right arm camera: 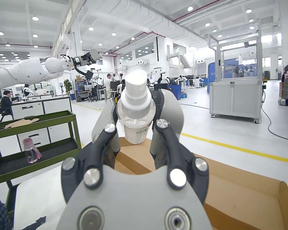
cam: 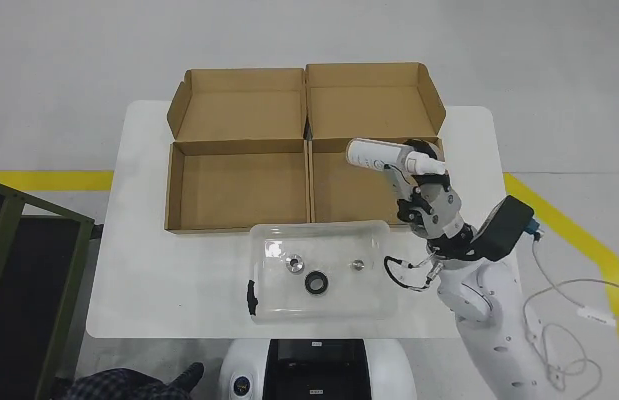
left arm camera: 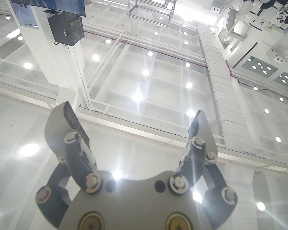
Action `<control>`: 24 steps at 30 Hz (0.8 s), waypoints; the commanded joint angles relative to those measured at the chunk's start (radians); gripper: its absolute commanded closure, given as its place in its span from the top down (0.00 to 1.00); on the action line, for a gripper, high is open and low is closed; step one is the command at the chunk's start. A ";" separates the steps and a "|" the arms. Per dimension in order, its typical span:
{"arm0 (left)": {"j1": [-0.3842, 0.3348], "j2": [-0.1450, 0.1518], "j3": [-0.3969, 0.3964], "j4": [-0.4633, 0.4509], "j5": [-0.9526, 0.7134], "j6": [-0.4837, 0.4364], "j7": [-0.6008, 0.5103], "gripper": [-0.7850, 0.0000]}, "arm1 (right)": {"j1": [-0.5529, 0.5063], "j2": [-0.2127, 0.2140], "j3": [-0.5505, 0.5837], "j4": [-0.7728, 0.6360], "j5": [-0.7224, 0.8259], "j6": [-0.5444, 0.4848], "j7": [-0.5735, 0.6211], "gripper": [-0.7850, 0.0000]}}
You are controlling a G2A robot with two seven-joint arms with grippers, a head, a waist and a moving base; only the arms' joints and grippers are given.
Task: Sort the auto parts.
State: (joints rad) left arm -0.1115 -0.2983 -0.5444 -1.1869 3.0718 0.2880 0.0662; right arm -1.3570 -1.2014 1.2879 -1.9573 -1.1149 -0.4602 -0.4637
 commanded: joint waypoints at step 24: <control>0.000 0.000 0.000 0.000 0.000 0.000 0.000 1.00 | 0.028 -0.019 -0.013 0.020 0.010 0.032 -0.069 0.00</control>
State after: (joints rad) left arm -0.1115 -0.2983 -0.5444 -1.1869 3.0718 0.2880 0.0662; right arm -1.3310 -1.2195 1.2776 -1.9393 -1.1034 -0.4269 -0.5326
